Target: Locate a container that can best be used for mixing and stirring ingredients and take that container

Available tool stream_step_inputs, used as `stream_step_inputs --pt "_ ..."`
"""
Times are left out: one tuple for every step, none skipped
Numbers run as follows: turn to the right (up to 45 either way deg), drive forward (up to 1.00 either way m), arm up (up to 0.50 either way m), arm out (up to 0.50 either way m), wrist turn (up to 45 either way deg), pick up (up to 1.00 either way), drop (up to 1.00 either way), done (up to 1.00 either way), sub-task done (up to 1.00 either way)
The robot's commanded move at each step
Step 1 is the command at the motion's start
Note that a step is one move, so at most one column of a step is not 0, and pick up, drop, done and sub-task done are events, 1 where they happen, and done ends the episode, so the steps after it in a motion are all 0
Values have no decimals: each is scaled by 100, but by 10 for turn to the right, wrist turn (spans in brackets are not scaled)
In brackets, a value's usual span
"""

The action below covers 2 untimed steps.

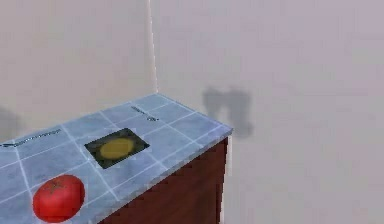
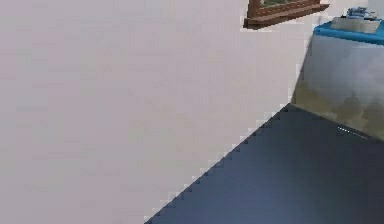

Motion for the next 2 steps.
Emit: stream_step_inputs --pt "0 25 0 0 0 0 0 0 0" --pt "-450 0 0 0 0 0 0 0 0"
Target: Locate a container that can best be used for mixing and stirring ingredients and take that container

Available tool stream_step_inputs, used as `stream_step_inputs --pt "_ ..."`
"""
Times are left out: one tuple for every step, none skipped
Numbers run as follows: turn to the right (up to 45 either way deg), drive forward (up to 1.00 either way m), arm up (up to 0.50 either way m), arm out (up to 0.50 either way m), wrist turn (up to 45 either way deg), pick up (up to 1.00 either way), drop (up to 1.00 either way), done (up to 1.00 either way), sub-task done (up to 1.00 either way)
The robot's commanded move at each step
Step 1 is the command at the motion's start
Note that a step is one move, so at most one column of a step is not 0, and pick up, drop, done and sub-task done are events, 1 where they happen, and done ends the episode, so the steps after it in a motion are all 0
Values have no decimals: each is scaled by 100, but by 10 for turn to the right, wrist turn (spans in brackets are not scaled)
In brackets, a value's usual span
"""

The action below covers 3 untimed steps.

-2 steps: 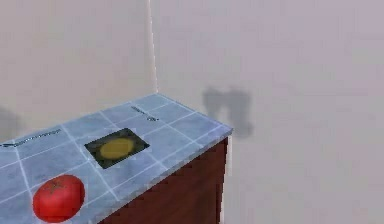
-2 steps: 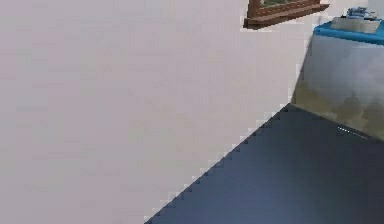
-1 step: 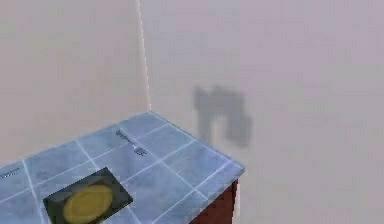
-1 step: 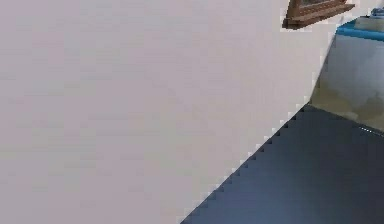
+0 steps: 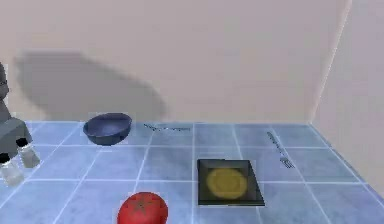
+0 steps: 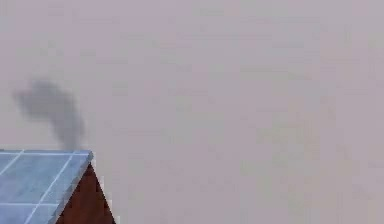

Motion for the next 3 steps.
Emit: stream_step_inputs --pt "-450 0 0 0 0 0 0 0 0" --pt "-450 0 0 0 0 0 0 0 0" --pt "-210 0 0 0 0 0 0 0 0"
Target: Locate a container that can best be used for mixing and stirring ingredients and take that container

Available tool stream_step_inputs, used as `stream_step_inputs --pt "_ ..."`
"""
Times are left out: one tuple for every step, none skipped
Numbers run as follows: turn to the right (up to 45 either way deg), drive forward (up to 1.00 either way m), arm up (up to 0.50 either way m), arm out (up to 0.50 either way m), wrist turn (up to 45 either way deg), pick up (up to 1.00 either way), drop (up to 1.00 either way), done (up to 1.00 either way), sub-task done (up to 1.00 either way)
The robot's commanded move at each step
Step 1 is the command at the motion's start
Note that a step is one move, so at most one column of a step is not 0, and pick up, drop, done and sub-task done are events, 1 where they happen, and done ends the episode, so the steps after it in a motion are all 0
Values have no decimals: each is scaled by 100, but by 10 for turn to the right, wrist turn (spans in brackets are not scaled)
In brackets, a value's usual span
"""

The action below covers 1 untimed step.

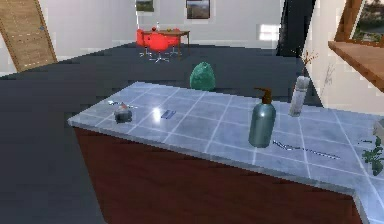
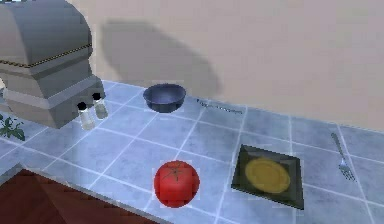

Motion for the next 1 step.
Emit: stream_step_inputs --pt "0 0 50 0 0 0 0 0 0"
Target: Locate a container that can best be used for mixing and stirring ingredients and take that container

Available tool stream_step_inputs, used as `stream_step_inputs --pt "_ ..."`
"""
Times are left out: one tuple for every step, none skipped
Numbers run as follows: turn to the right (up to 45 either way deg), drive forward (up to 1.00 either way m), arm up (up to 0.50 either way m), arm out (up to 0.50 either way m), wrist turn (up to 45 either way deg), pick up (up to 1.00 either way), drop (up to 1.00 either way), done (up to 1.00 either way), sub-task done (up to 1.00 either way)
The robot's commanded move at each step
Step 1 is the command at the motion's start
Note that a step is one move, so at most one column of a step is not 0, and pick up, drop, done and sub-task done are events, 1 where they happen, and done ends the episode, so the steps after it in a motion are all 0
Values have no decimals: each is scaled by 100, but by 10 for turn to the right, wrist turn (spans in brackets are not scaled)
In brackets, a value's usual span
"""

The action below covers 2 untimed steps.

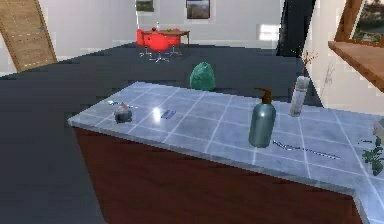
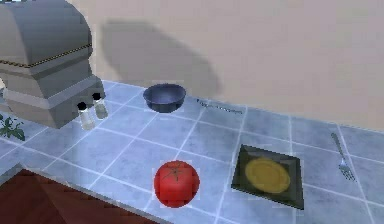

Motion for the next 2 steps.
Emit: stream_step_inputs --pt "0 0 38 0 0 0 0 0 0" --pt "0 0 0 42 0 0 0 0 0"
